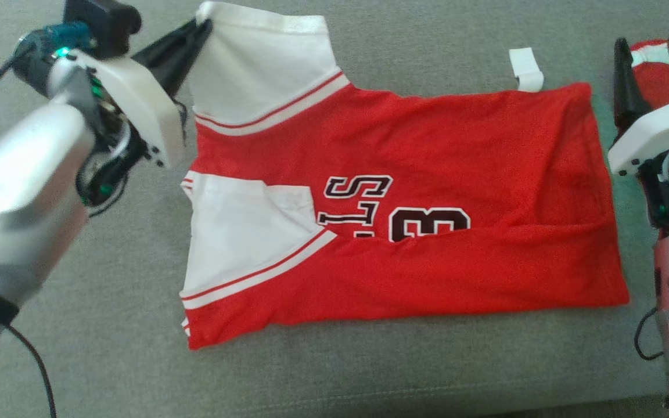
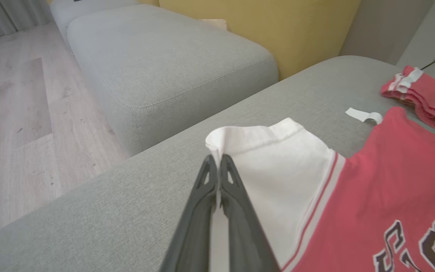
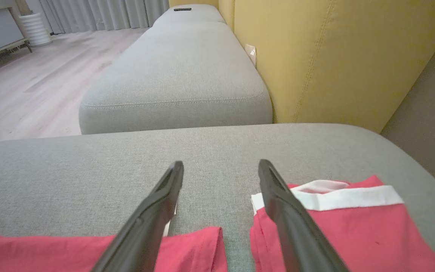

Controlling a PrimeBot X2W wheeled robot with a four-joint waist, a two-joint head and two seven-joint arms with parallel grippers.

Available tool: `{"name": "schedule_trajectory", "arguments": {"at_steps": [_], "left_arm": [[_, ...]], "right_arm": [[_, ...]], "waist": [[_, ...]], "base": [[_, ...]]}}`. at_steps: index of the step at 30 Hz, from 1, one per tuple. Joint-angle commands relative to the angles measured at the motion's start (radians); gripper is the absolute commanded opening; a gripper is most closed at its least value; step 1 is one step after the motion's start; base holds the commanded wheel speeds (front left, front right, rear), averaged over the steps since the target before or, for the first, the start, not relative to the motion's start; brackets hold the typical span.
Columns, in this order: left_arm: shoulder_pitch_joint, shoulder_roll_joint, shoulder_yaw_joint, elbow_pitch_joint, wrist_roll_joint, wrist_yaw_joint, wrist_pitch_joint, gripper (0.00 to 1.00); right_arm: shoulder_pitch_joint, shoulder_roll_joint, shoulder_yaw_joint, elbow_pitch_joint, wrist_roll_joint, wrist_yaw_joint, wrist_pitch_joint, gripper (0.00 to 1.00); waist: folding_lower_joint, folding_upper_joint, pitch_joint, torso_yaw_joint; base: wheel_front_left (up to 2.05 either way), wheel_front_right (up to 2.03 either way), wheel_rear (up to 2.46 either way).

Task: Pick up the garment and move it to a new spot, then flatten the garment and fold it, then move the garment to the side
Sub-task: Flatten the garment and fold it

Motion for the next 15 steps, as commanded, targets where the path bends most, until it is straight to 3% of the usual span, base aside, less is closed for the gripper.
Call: {"name": "schedule_trajectory", "arguments": {"at_steps": [1,8,15], "left_arm": [[-0.019,0.050,0.034,-0.064,0.004,0.020,-0.012,0.00],[0.029,0.089,0.021,-0.220,0.009,0.074,0.009,0.00],[0.043,0.110,0.010,-0.296,0.009,0.094,0.037,0.00]], "right_arm": [[-0.041,-0.008,0.007,0.009,0.045,-0.001,0.030,1.00],[-0.078,-0.095,0.078,0.142,0.091,-0.001,0.094,1.00],[-0.120,-0.144,0.155,0.240,0.140,-0.001,0.124,1.00]], "waist": [[0.0001,0.0000,-0.007,0.020],[0.0001,0.0000,0.010,0.048],[0.0001,0.0000,0.031,0.060]], "base": [[0.00,0.00,0.00],[0.00,0.00,0.00],[0.00,0.00,0.00]]}}
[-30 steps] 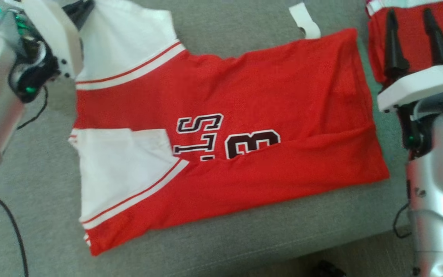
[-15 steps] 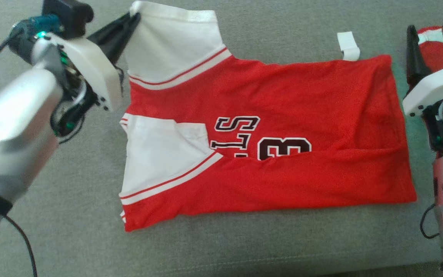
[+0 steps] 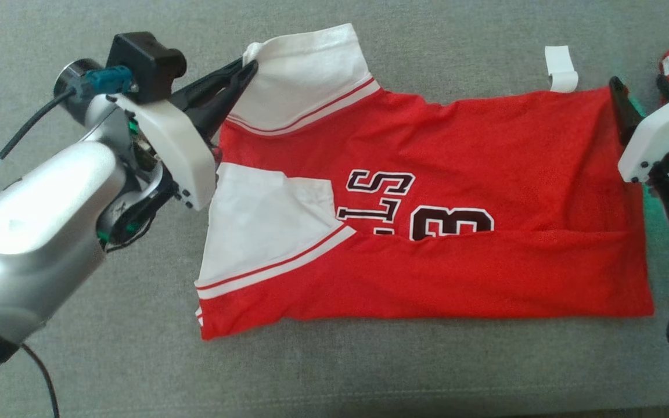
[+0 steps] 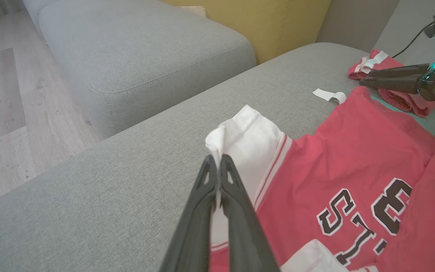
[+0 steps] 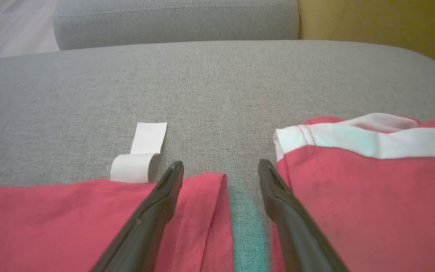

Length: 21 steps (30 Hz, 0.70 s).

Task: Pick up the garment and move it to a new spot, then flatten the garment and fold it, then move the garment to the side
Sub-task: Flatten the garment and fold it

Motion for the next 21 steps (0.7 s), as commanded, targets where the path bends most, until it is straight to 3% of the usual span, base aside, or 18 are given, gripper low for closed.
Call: {"name": "schedule_trajectory", "arguments": {"at_steps": [1,13,14,15,21], "left_arm": [[-0.033,0.047,0.048,-0.027,0.009,0.011,0.002,0.00],[-0.066,0.067,0.052,-0.068,0.018,0.028,0.030,0.00],[-0.070,0.066,0.051,-0.067,0.019,0.027,0.032,0.00],[-0.073,0.066,0.050,-0.066,0.021,0.027,0.034,0.00],[-0.084,0.060,0.054,-0.036,0.023,0.031,0.028,0.00]], "right_arm": [[-0.033,-0.021,0.019,-0.016,0.015,-0.001,0.008,1.00],[-0.119,-0.068,0.142,0.136,0.150,-0.001,0.152,1.00],[-0.125,-0.073,0.154,0.142,0.162,-0.001,0.161,0.56],[-0.131,-0.079,0.163,0.144,0.172,-0.001,0.163,0.00],[-0.174,-0.090,0.188,0.139,0.221,-0.001,0.084,0.00]], "waist": [[0.0000,0.0000,0.008,0.004],[0.0000,0.0000,0.066,0.012],[0.0000,0.0000,0.067,0.012],[0.0000,0.0000,0.067,0.010],[0.0000,0.0000,0.049,0.002]], "base": [[0.00,0.00,0.00],[0.00,0.00,0.00],[0.00,0.00,0.00],[0.00,0.00,0.00],[0.00,0.00,0.00]]}}
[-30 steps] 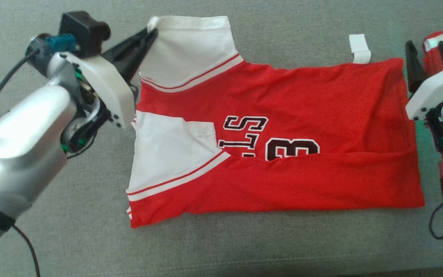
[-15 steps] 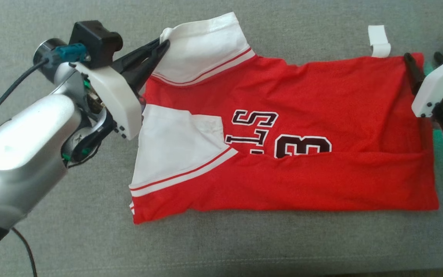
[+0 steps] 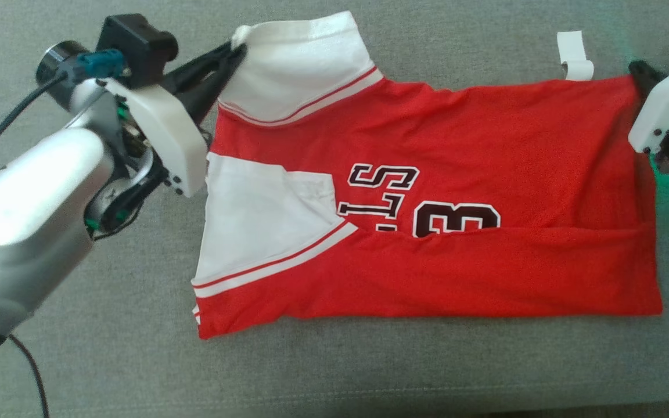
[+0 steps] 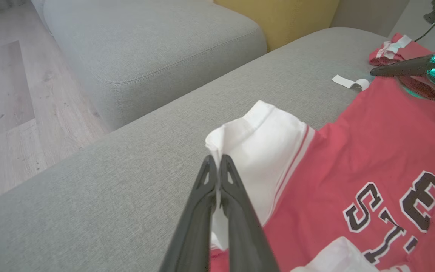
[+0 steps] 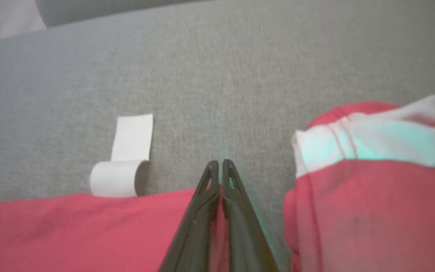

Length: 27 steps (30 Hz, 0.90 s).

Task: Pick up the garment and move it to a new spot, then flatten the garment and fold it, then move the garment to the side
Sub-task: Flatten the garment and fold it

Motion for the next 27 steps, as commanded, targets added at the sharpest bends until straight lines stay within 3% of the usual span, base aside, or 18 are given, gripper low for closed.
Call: {"name": "schedule_trajectory", "arguments": {"at_steps": [1,12,27], "left_arm": [[-0.052,0.038,0.058,-0.002,0.003,0.008,-0.010,0.00],[-0.125,0.030,0.124,0.146,0.002,0.016,-0.098,0.00],[-0.228,-0.036,0.140,0.322,0.024,-0.038,-0.172,0.00]], "right_arm": [[-0.023,-0.017,0.013,-0.030,0.014,-0.001,-0.030,0.00],[-0.152,0.000,0.035,-0.056,0.080,-0.001,-0.184,0.00],[-0.279,0.016,0.104,0.000,0.118,-0.001,-0.308,0.00]], "waist": [[-0.0001,0.0000,-0.007,-0.004],[-0.0001,0.0000,0.005,-0.022],[-0.0001,0.0000,0.037,-0.021]], "base": [[0.00,0.00,0.00],[0.00,0.00,0.00],[0.00,0.00,0.00]]}}
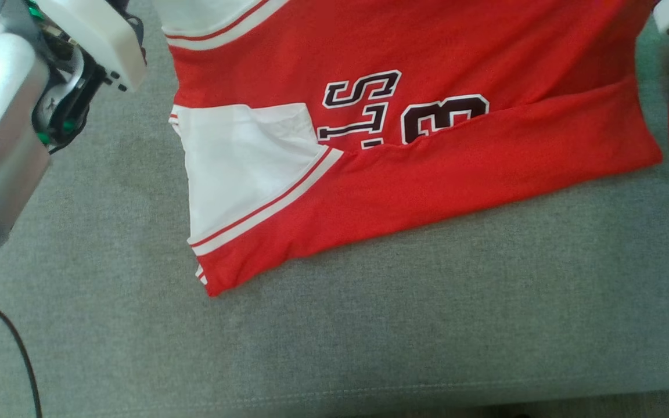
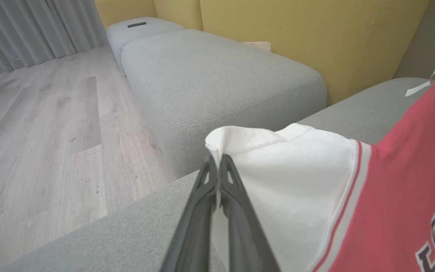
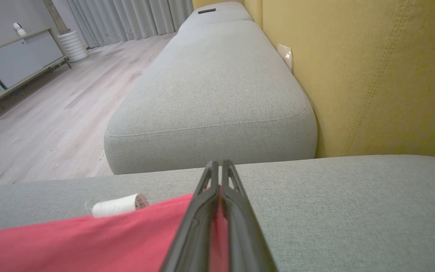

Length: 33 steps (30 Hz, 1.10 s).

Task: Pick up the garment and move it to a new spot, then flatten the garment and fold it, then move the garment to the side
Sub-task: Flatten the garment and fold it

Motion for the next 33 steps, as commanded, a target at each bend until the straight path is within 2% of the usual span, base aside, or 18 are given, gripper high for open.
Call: {"name": "schedule_trajectory", "arguments": {"at_steps": [1,11,16,21,28,33], "left_arm": [[-0.072,0.034,0.051,0.004,0.009,-0.003,-0.017,0.00],[-0.145,-0.021,0.075,0.111,0.050,-0.019,-0.057,0.00],[-0.144,-0.046,0.101,0.134,0.056,-0.050,-0.063,0.00],[-0.092,-0.055,0.114,0.097,0.060,-0.081,-0.064,0.00],[0.022,-0.008,0.067,-0.010,0.006,-0.101,-0.057,0.00],[0.091,0.076,-0.030,-0.179,-0.043,-0.102,-0.006,0.00]], "right_arm": [[-0.032,0.002,0.012,-0.019,0.009,-0.001,-0.014,0.00],[-0.101,-0.024,0.059,0.037,0.007,-0.001,-0.075,0.00],[-0.111,-0.032,0.101,0.057,-0.012,-0.001,-0.127,0.00],[-0.077,-0.055,0.153,0.049,0.011,-0.001,-0.160,0.00],[0.046,-0.151,0.286,-0.056,0.124,-0.001,-0.132,0.00],[0.120,-0.231,0.358,-0.106,0.203,-0.001,-0.099,0.00]], "waist": [[0.0000,0.0000,0.003,0.002],[0.0000,0.0000,0.033,0.010],[0.0000,0.0000,0.036,0.019],[0.0000,0.0000,0.018,0.043],[0.0000,0.0000,-0.030,0.073],[0.0000,0.0000,-0.062,0.082]], "base": [[0.00,0.00,0.00],[0.00,0.00,0.00],[0.00,0.00,0.00],[0.00,0.00,0.00],[0.00,0.00,0.00],[0.00,0.00,0.00]]}}
